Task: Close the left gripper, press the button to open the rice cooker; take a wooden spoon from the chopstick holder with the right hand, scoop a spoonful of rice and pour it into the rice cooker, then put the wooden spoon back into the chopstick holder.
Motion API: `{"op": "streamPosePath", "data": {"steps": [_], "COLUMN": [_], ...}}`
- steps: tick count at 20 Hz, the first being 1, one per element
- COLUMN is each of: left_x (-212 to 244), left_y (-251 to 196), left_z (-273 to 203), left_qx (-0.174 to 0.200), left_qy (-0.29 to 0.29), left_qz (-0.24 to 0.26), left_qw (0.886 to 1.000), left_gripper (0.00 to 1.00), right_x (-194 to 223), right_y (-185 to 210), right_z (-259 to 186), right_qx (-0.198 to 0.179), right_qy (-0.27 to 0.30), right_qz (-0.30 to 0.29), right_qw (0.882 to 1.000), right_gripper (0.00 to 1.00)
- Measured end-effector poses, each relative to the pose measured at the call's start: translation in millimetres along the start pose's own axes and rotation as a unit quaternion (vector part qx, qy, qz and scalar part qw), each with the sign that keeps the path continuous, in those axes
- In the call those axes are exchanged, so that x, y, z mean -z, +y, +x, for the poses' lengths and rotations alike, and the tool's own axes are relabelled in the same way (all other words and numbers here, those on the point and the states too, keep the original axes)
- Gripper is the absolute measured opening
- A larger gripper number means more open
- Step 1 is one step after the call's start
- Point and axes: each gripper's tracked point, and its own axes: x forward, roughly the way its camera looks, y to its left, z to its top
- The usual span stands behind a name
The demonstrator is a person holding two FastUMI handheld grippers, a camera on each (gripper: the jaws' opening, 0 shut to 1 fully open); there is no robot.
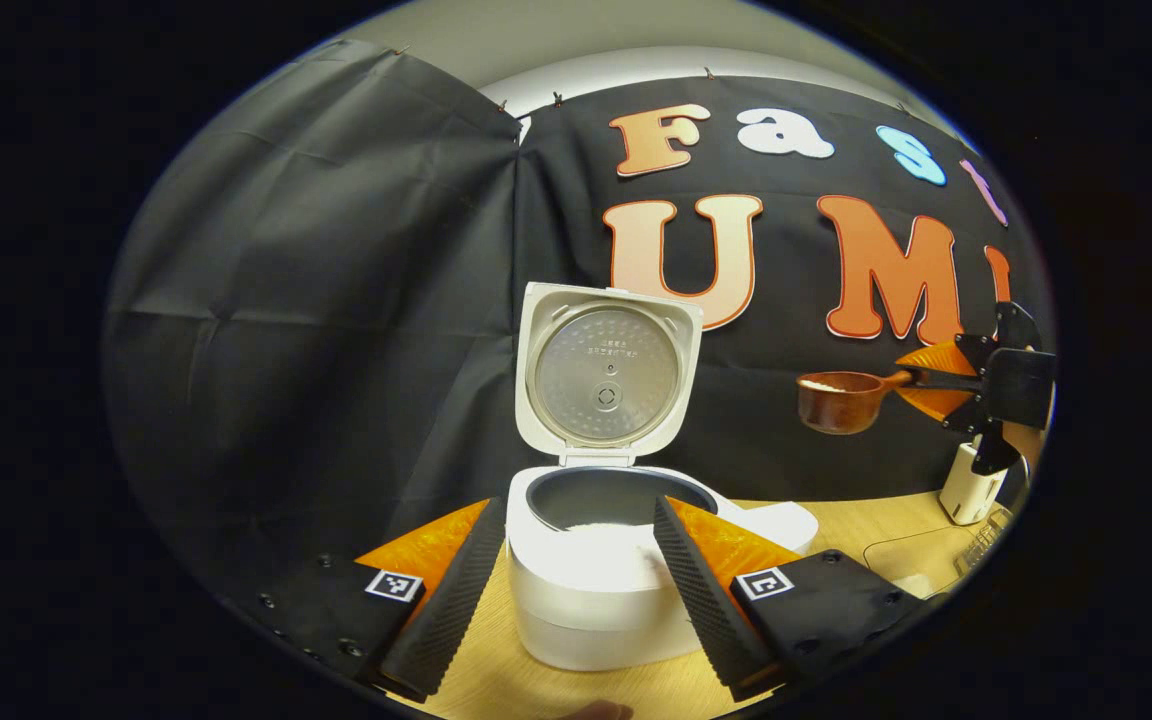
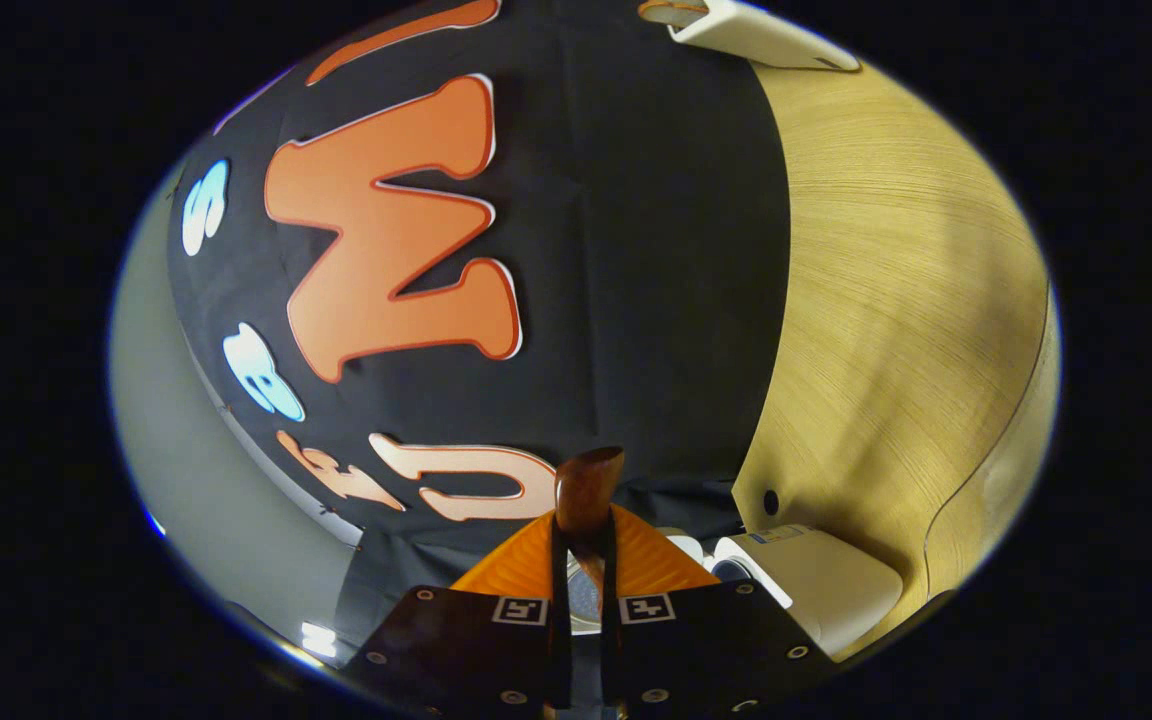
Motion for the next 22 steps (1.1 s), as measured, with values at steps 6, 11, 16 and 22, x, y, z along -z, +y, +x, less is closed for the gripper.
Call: {"op": "streamPosePath", "data": {"steps": [6, 11, 16, 22], "left_x": [-1.0, 4.6, 4.5, 4.6], "left_y": [15.8, 25.7, 31.6, 39.7], "left_z": [5.4, 8.3, 8.1, 5.3], "left_qx": [-0.009, -0.017, -0.022, -0.029], "left_qy": [0.0, 0.004, 0.006, 0.004], "left_qz": [0.017, 0.017, 0.02, 0.028], "left_qw": [1.0, 1.0, 1.0, 0.999], "left_gripper": [0.98, 0.98, 0.98, 0.98], "right_x": [34.9, 68.2, 110.4, 128.2], "right_y": [8.6, 20.4, 22.3, 26.9], "right_z": [52.1, 88.0, 116.4, 126.1], "right_qx": [0.009, 0.003, -0.012, -0.046], "right_qy": [0.003, 0.005, 0.036, 0.034], "right_qz": [-0.069, -0.191, -0.303, -0.423], "right_qw": [0.998, 0.982, 0.952, 0.905], "right_gripper": [0.11, 0.11, 0.12, 0.11]}}
